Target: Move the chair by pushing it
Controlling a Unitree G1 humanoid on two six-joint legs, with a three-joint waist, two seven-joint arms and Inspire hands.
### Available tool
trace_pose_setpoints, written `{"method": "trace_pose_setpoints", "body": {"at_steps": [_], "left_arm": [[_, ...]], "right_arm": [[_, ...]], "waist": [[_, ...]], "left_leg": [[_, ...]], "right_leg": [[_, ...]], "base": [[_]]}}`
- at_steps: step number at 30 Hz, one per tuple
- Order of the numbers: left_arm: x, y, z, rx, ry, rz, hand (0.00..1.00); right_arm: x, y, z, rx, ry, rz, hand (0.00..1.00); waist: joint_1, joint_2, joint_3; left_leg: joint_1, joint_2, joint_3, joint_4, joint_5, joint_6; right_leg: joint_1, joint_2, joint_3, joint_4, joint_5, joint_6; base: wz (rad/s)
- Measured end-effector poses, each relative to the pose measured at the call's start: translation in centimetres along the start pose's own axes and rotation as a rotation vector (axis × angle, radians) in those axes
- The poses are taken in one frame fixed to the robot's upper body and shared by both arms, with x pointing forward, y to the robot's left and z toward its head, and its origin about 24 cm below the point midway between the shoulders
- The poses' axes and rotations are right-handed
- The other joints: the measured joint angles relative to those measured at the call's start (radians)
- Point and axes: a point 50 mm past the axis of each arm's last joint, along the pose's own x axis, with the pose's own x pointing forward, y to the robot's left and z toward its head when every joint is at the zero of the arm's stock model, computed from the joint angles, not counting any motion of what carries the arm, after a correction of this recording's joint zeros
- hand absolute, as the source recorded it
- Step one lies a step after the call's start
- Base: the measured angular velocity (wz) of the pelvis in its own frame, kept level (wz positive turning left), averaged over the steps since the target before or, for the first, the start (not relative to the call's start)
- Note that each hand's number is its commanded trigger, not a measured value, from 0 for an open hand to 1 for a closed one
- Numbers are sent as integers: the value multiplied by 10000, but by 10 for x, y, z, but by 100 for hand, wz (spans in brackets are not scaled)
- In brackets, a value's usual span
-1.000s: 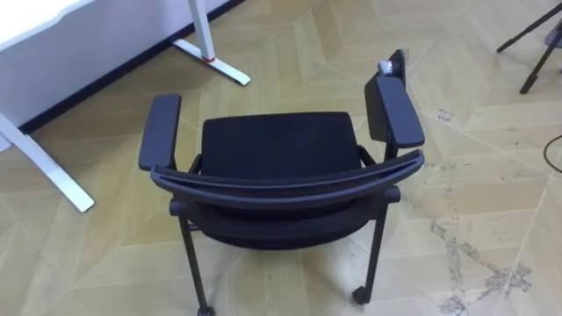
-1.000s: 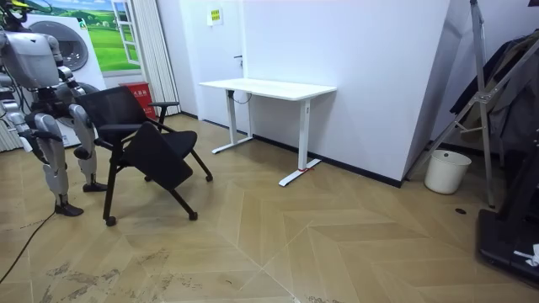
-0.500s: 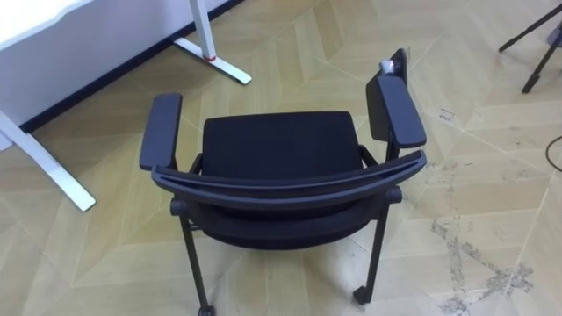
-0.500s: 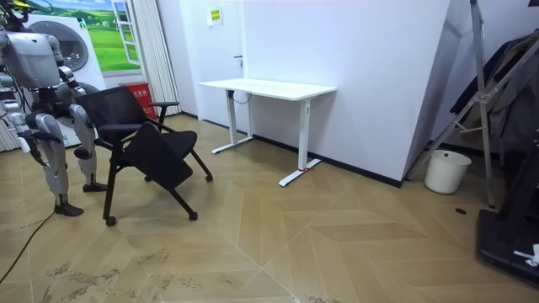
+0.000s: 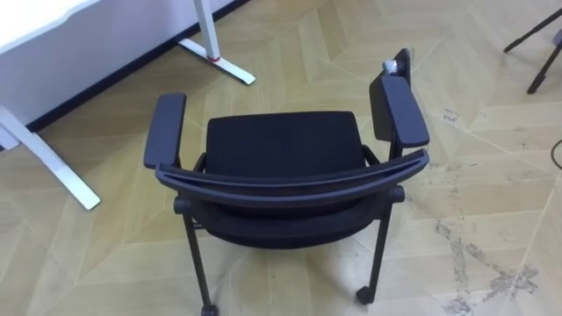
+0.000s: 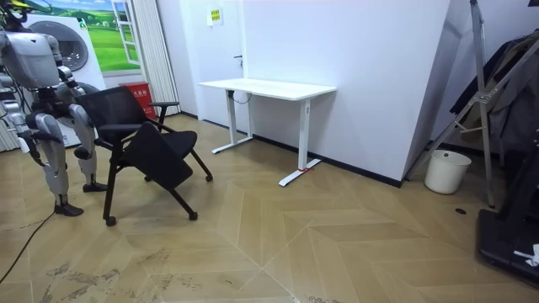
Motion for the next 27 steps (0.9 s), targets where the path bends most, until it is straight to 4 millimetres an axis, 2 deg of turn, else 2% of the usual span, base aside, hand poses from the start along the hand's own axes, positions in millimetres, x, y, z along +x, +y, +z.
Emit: {"method": "trace_pose_setpoints", "body": {"at_steps": [4,7,9,12,17,21,25,27], "left_arm": [[-2,13,-7,-508,157,942,0],[-2,19,-5,-690,104,1461,0],[-3,24,-3,-474,14,1799,0],[-4,33,7,253,-382,2350,0],[-6,49,26,1062,-962,3339,0],[-6,52,35,1094,-1216,3845,0],[-8,54,48,1039,-1690,4337,0],[-9,56,54,994,-1864,4578,0]], "right_arm": [[-1,-5,-6,205,176,-113,0],[-1,-7,-5,296,170,-134,0],[-1,-8,-6,318,171,-209,0],[-1,-13,-5,307,153,-346,0],[-3,-25,-2,-60,67,-661,0],[-3,-30,1,-1,-21,-811,0],[-3,-33,2,66,-38,-883,0],[-3,-34,4,269,-85,-906,0]], "waist": [[29,-74,-1],[47,-36,-7],[48,37,18],[28,87,9],[16,294,-15],[9,388,-14],[-28,481,14],[-47,543,-3]], "left_leg": [[150,-1,18,-25,-1,0],[170,-10,28,-35,-2,2],[157,-10,30,-4,-10,14],[168,-10,23,9,-10,14],[330,-10,25,-2,-9,16],[345,-10,36,0,-10,17],[315,-10,22,-20,-10,17],[311,-10,20,-19,-9,16]], "right_leg": [[220,0,14,-20,-12,19],[230,-3,34,-23,-15,24],[242,-4,40,-19,-16,24],[259,-4,37,3,-15,22],[425,1,81,37,-16,21],[413,3,156,38,-17,18],[400,5,51,36,-29,2],[401,4,39,34,-35,0]], "base": [[3],[0],[4],[1],[0],[0],[2],[0]]}}
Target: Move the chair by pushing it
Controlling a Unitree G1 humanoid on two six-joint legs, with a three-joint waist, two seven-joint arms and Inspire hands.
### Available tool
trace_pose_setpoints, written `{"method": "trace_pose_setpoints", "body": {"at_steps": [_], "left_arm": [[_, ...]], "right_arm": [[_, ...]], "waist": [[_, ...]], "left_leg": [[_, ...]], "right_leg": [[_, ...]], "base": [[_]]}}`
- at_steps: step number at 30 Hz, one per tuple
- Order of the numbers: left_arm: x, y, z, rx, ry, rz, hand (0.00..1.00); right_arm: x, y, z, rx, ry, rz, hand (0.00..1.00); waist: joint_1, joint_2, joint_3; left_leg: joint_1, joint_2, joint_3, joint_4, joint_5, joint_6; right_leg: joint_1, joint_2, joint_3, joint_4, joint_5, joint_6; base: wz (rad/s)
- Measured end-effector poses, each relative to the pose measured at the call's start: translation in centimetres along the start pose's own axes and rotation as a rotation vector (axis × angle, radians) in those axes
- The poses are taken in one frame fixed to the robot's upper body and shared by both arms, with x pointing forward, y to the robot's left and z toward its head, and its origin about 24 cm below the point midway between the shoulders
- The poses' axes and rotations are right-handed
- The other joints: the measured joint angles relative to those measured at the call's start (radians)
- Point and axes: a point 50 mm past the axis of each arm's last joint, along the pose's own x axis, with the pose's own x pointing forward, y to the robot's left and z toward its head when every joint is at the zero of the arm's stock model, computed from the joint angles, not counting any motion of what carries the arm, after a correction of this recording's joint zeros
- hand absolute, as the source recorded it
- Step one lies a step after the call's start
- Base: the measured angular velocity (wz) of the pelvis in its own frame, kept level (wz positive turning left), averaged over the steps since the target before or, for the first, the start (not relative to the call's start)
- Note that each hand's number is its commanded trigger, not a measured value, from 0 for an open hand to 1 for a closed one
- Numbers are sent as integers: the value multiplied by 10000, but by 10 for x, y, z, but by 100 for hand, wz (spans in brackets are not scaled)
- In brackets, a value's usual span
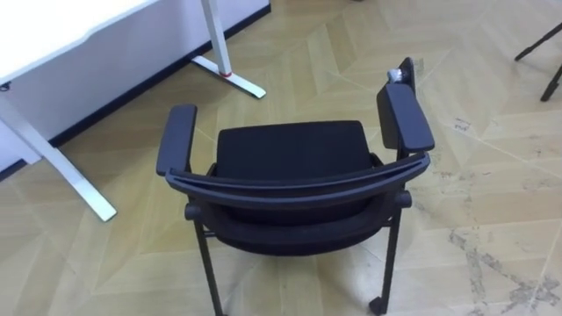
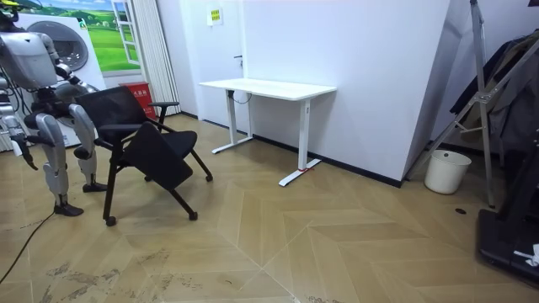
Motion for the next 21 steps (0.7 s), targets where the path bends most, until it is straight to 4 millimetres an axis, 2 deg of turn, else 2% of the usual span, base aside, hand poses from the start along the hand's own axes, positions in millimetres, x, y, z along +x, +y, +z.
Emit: {"method": "trace_pose_setpoints", "body": {"at_steps": [3,4,7,13,15,17,21], "left_arm": [[4,8,14,-52,-382,480,0],[5,11,19,-40,-498,668,0],[8,19,32,340,-987,1117,0],[6,30,72,624,-2804,1751,0],[4,30,86,736,-3329,1921,0],[0,30,103,827,-4077,2029,0],[-6,29,125,730,-4893,2228,0]], "right_arm": [[0,-3,3,98,-70,-89,0],[0,-6,5,71,-115,-151,0],[0,-8,7,13,-181,-234,0],[0,-8,13,-411,-355,-178,0],[0,-8,13,-387,-350,-147,0],[0,-5,16,-394,-441,-112,0],[1,-5,18,-366,-470,-200,0]], "waist": [[-31,41,-28],[-34,101,-68],[-33,96,-83],[-38,87,-50],[-43,105,-17],[-87,181,-13],[-204,295,-42]], "left_leg": [[-31,0,-1,-14,0,0],[-26,-3,0,-18,1,0],[18,0,1,-12,2,1],[7,1,32,38,2,2],[-65,1,21,45,2,2],[-217,0,-25,153,-3,11],[-231,-7,-32,140,5,24]], "right_leg": [[-53,0,13,4,-20,-4],[-62,-1,36,10,-20,-4],[-35,-1,69,49,-20,-4],[-122,-13,148,155,-19,-4],[-160,-11,207,165,-20,-4],[-210,-1,236,153,-20,-6],[-236,-1,256,154,-17,-9]], "base": [[0],[0],[0],[-1],[2],[7],[1]]}}
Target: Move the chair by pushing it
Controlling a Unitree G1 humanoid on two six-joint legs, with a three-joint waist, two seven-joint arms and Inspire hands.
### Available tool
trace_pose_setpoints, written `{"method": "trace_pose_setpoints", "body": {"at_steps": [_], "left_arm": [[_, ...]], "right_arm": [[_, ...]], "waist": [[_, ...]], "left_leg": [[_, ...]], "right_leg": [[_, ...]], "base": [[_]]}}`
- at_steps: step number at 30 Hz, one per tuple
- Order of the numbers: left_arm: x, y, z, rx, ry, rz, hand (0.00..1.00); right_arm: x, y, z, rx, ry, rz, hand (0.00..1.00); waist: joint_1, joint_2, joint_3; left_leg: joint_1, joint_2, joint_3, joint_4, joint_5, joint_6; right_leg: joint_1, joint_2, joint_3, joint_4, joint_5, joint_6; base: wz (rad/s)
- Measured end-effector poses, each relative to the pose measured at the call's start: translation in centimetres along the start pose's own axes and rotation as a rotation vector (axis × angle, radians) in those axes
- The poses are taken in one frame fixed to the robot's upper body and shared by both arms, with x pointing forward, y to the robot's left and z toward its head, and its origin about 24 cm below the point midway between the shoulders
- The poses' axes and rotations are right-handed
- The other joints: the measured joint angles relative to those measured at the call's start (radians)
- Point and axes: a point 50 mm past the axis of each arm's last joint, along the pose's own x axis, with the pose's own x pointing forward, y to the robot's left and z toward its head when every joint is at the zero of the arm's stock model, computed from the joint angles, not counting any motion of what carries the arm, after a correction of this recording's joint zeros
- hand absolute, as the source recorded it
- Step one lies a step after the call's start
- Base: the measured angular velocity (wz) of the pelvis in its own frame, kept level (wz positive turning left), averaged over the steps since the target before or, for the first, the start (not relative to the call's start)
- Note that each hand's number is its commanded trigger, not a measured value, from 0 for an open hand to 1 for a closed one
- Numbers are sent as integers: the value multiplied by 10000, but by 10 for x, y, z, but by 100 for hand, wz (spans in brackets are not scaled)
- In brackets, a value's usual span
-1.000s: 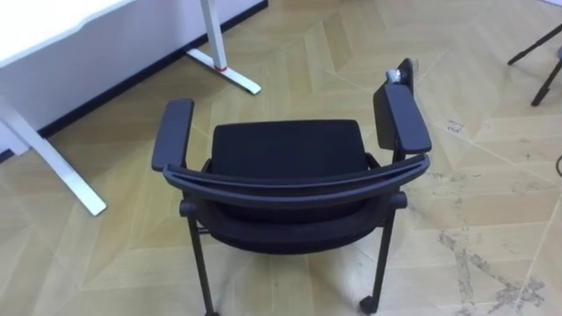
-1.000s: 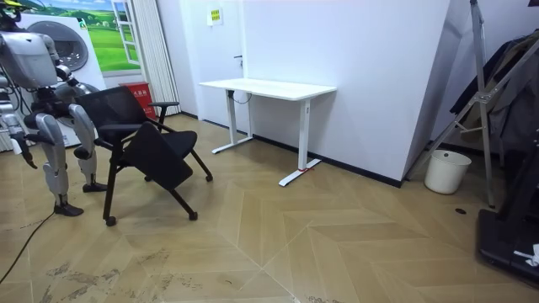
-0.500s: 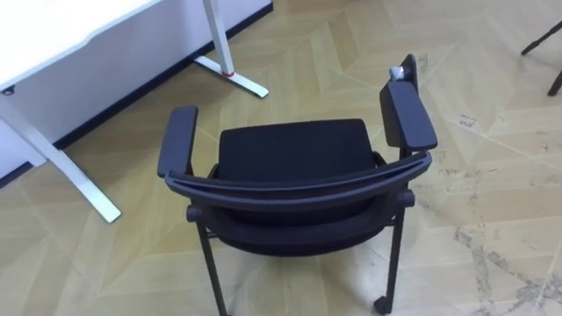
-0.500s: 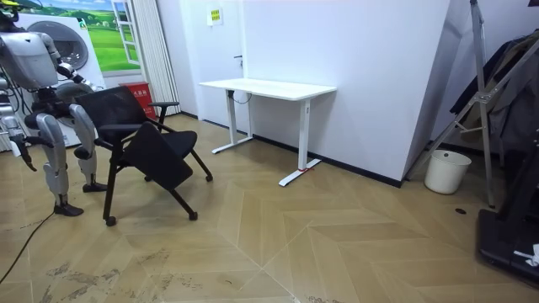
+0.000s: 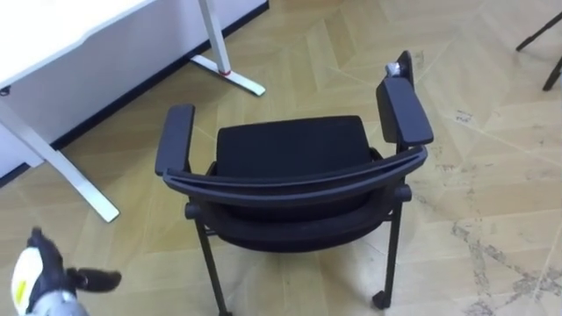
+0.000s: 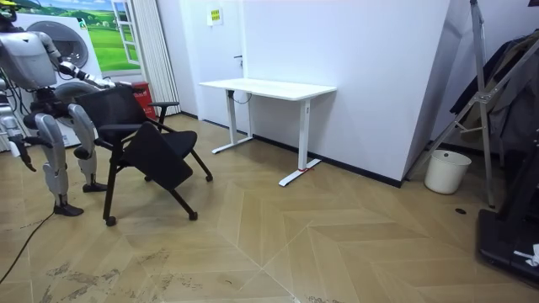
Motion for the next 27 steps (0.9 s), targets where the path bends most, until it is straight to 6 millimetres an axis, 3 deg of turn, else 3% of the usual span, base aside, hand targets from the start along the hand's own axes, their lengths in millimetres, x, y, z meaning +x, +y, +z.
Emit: {"method": "trace_pose_setpoints", "body": {"at_steps": [3,7,11,21,27], "left_arm": [[0,0,11,-27,-489,199,0],[-4,-3,40,670,-2096,133,0],[-9,-3,69,1475,-3658,100,0],[-15,-5,89,2174,-4624,-235,0],[-25,2,121,3067,-6446,-491,0]], "right_arm": [[0,0,1,-33,-22,-12,0],[0,1,3,-121,-156,53,0],[1,7,8,-174,-271,429,0],[1,10,5,-219,-172,452,0],[2,13,13,-304,-375,403,0]], "waist": [[-66,15,-1],[-110,-66,42],[-175,-167,12],[-327,-166,-3],[-312,-100,39]], "left_leg": [[67,-11,8,-37,2,2],[54,-25,2,-38,2,2],[-104,-30,-10,-10,2,2],[-72,-32,-35,-54,2,2],[24,-35,-16,-103,3,3]], "right_leg": [[58,0,16,-29,-2,3],[57,0,-13,-142,0,0],[7,-1,-23,-170,1,0],[18,-2,-109,-170,5,-4],[56,-3,-50,-184,6,-4]], "base": [[0],[2],[4],[2],[-2]]}}
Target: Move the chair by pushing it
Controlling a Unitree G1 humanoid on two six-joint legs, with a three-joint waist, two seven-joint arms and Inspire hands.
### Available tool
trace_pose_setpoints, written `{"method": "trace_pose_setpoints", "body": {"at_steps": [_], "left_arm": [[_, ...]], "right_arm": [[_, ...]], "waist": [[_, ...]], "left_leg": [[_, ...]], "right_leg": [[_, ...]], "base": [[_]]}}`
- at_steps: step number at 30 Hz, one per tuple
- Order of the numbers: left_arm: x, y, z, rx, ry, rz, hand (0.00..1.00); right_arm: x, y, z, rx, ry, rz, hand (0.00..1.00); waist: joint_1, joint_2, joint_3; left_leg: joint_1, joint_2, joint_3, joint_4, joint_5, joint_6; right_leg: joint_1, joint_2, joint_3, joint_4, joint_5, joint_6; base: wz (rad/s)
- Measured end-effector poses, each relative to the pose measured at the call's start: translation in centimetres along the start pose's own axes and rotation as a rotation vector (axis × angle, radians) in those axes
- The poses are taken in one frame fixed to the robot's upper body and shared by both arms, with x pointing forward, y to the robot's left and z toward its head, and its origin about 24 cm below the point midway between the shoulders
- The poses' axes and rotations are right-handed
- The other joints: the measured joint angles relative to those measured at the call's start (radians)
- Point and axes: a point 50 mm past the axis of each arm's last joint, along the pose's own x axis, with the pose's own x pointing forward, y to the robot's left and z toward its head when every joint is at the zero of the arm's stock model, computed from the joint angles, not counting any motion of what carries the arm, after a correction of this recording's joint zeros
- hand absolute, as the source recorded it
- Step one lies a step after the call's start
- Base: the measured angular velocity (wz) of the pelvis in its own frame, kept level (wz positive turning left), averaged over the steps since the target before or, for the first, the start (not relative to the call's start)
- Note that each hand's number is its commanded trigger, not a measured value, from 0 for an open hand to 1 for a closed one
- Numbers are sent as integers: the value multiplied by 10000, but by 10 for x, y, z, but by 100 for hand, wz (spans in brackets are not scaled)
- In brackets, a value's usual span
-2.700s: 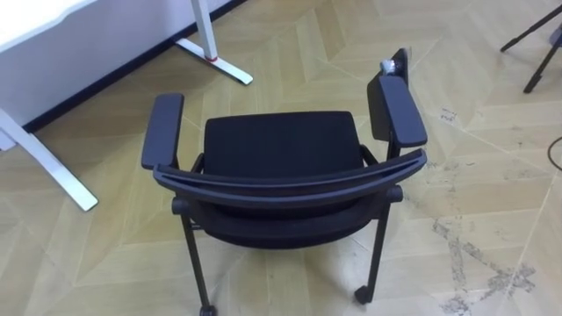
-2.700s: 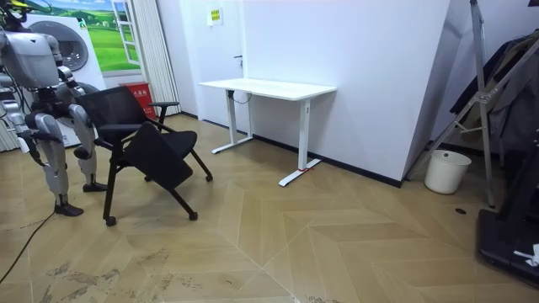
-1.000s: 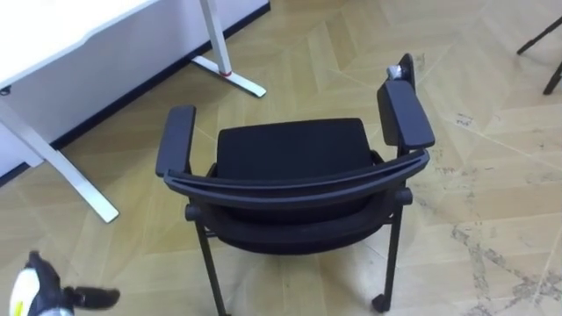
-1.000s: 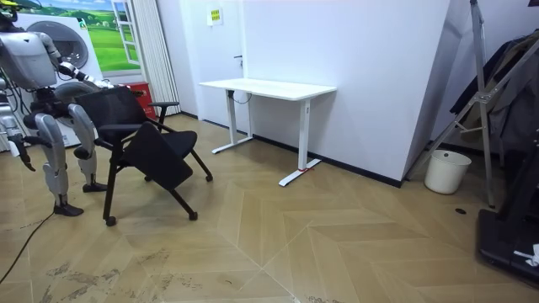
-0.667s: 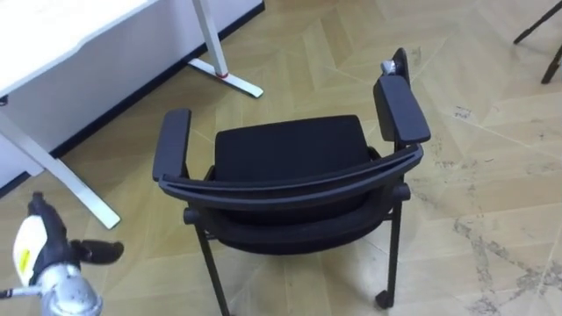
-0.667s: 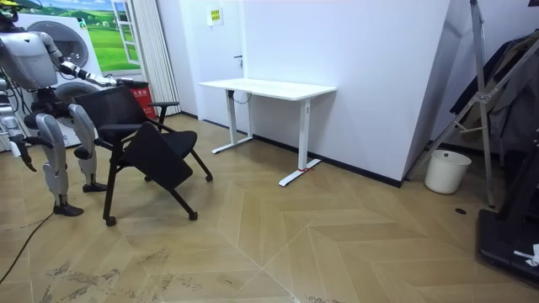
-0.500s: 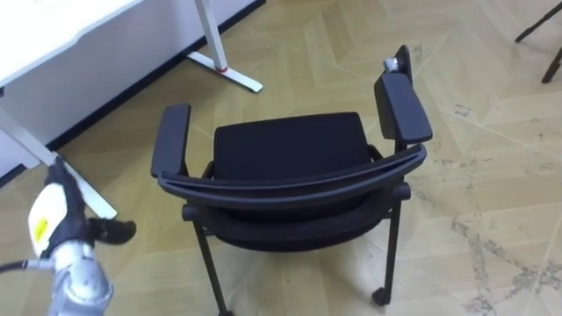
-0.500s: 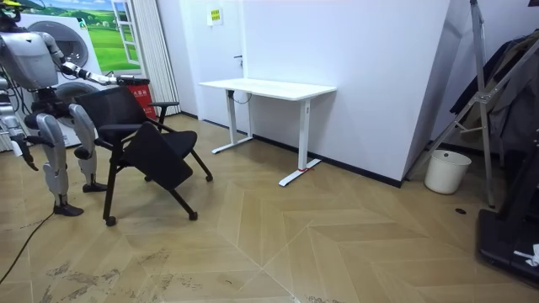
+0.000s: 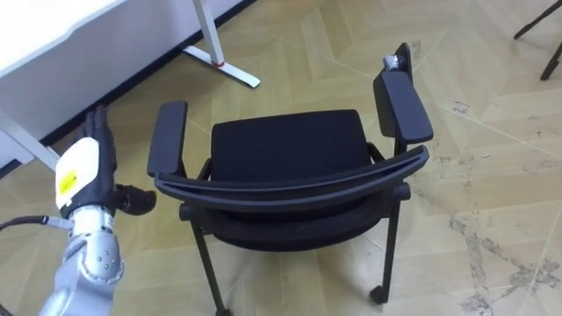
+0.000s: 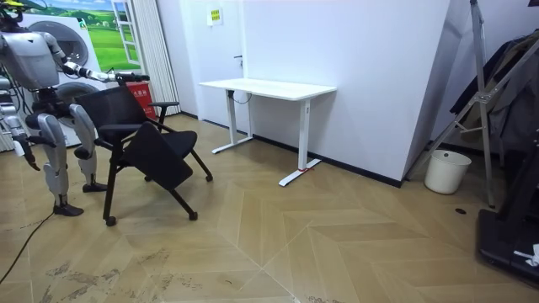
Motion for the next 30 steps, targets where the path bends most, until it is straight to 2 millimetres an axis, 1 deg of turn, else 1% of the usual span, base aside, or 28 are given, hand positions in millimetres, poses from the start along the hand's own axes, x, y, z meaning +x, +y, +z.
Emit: {"method": "trace_pose_setpoints", "body": {"at_steps": [1,2,3,5,8,12,14,18,22,24,27,29,30], "left_arm": [[2,6,6,249,-433,-25,0],[3,11,12,477,-834,-81,0],[4,13,13,574,-955,-111,0],[5,19,17,886,-1245,-347,0],[5,22,22,1124,-1553,-632,0],[5,24,26,1306,-1759,-852,0],[5,29,32,1543,-1993,-1069,0],[6,40,42,1870,-2252,-1391,0],[5,45,47,2100,-2149,-2175,0],[4,47,49,2173,-2058,-2596,0],[3,49,48,2430,-1760,-3478,0],[2,50,48,3043,-1592,-4385,0],[2,50,47,3197,-1531,-4620,0]], "right_arm": [[0,0,2,-70,-51,28,0],[0,0,2,-165,-51,59,0],[0,-1,3,-216,-52,75,0],[0,-4,3,-206,-57,88,0],[0,-7,4,-308,-94,32,0],[0,-10,5,-298,-106,-66,0],[0,-12,6,-217,-72,-126,0],[0,-14,9,-206,-104,-105,0],[0,-16,5,-220,164,-132,0],[0,-16,5,-193,206,-99,0],[0,-19,10,-263,164,-148,0],[0,-22,12,-237,158,-195,0],[0,-23,13,-236,158,-206,0]], "waist": [[-7,42,19],[-12,103,19],[-18,132,19],[-66,268,47],[-66,387,72],[-64,425,52],[-6,406,63],[-23,406,60],[-121,502,3],[-181,552,-5],[-298,730,-44],[-508,788,3],[-548,798,8]], "left_leg": [[8,0,24,0,0,0],[4,0,28,0,0,0],[6,0,31,0,0,0],[16,0,29,-4,0,0],[9,0,22,-4,6,9],[-11,-1,17,1,8,11],[-36,-2,3,8,8,11],[-181,-4,-33,99,8,11],[-284,-16,-199,105,8,11],[-299,-25,-259,101,8,11],[-356,-59,-267,105,8,12],[-356,-82,-329,97,13,19],[-350,-83,-332,96,13,20]], "right_leg": [[-3,0,35,0,0,0],[-2,0,32,0,0,0],[-2,-1,34,0,0,0],[14,-4,25,0,1,-1],[11,-4,10,0,0,-1],[7,-9,-31,5,0,0],[-3,-10,-44,6,0,0],[-84,-11,-53,7,1,-1],[-100,-11,-238,-3,1,-1],[-99,-14,-231,-3,1,-1],[-150,-49,-236,1,0,0],[-127,-66,-235,3,-1,1],[-124,-66,-228,8,-1,1]], "base": [[-6],[-4],[0],[0],[0],[1],[2],[2],[11],[9],[0],[7],[0]]}}
